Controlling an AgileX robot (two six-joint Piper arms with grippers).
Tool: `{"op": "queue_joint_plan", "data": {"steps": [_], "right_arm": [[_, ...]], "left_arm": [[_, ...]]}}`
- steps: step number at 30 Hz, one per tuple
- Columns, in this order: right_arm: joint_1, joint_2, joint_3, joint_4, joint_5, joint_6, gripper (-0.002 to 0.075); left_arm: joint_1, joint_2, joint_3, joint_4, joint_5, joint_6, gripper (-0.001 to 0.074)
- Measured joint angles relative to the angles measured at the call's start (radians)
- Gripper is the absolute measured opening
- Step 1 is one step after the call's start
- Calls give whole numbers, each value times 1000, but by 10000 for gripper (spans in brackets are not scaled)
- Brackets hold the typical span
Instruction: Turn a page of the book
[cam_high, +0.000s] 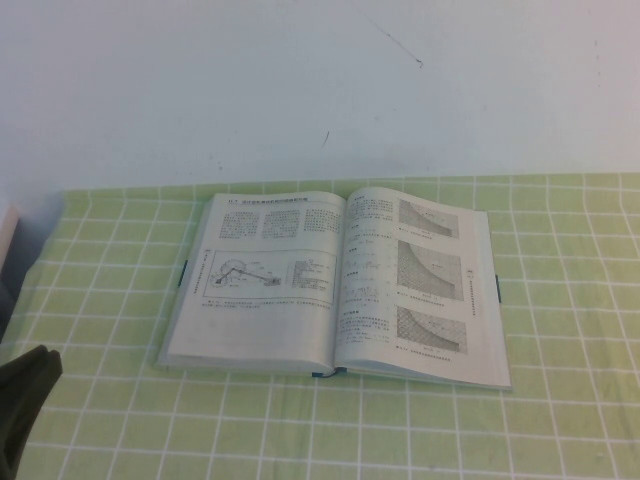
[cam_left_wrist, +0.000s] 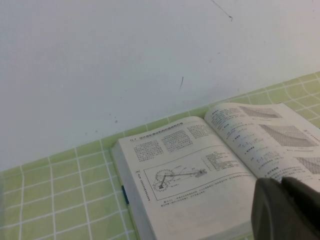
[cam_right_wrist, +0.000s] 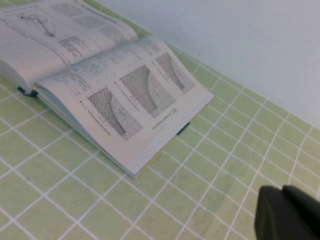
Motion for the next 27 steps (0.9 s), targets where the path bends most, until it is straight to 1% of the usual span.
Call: {"op": "queue_joint_plan", "data": {"steps": [12, 15, 19, 23, 27], "right_arm": [[0, 0, 0, 0, 0, 2, -2], [0, 0, 0, 0, 0, 1, -2], [0, 0, 0, 0, 0, 1, -2], [0, 0, 0, 0, 0, 1, -2], [0, 0, 0, 0, 0, 1, -2]], "left_arm": [[0, 0, 20, 0, -1, 0, -4], [10, 0, 35, 34, -70, 0, -4], [52, -16, 81, 117, -154, -19, -4], [118, -77, 155, 170, -154, -98, -4], [177, -163, 235, 195, -141, -140, -4]]}}
